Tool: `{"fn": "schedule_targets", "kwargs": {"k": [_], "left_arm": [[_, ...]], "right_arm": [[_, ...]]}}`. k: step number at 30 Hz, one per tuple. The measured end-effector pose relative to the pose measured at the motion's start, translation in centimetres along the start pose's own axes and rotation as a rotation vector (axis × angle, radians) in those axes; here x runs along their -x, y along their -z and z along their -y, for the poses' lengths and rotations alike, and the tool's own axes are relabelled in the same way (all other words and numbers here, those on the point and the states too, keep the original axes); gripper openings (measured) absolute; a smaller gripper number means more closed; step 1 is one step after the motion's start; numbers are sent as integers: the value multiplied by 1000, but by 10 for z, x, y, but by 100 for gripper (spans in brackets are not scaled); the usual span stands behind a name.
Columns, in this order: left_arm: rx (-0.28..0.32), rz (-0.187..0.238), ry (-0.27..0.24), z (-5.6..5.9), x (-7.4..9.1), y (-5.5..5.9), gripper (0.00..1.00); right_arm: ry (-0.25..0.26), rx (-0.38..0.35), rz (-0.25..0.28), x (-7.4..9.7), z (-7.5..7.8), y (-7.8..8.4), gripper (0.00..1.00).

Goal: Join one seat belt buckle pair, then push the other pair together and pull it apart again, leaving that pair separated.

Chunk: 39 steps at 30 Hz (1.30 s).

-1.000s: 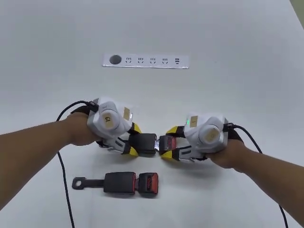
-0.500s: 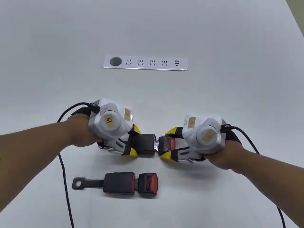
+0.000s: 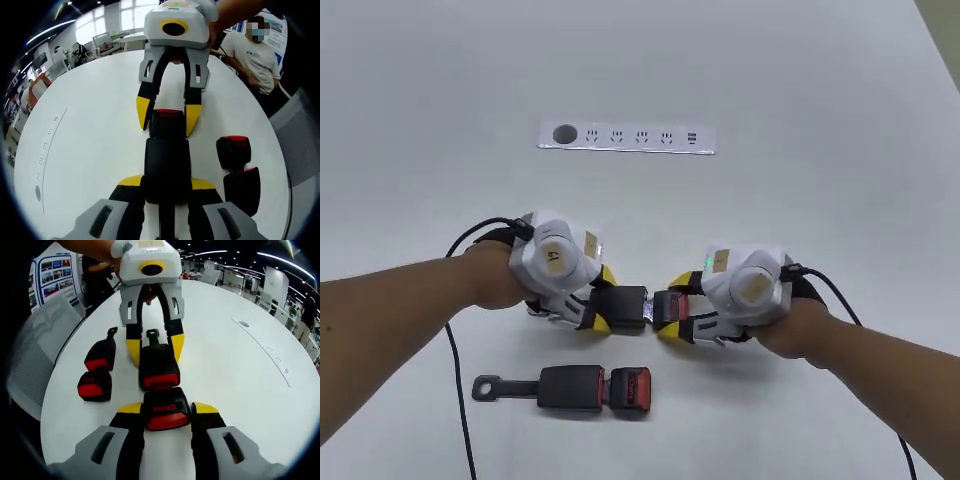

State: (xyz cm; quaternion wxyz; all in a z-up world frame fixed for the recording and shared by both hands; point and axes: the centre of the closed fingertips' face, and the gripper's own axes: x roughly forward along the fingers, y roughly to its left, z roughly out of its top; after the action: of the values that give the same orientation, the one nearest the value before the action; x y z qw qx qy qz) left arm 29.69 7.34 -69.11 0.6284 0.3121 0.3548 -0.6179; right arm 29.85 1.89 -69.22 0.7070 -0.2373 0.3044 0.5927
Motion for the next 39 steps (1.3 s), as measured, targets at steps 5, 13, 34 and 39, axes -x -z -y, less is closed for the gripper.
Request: {"fn": "schedule_targets", "kwargs": {"k": [5, 13, 34, 39], "left_arm": [[-3, -3, 3, 0, 0, 0, 33], [-5, -8, 4, 1, 0, 0, 33], [-11, -19, 5, 0, 0, 0, 33], [-12, -18, 5, 0, -1, 0, 33]], "right_arm": [[3, 2, -7, 0, 0, 1, 34], [5, 6, -26, 5, 1, 8, 34], [-6, 17, -59, 24, 6, 28, 34], [0, 9, -68, 33, 11, 39, 34]]}}
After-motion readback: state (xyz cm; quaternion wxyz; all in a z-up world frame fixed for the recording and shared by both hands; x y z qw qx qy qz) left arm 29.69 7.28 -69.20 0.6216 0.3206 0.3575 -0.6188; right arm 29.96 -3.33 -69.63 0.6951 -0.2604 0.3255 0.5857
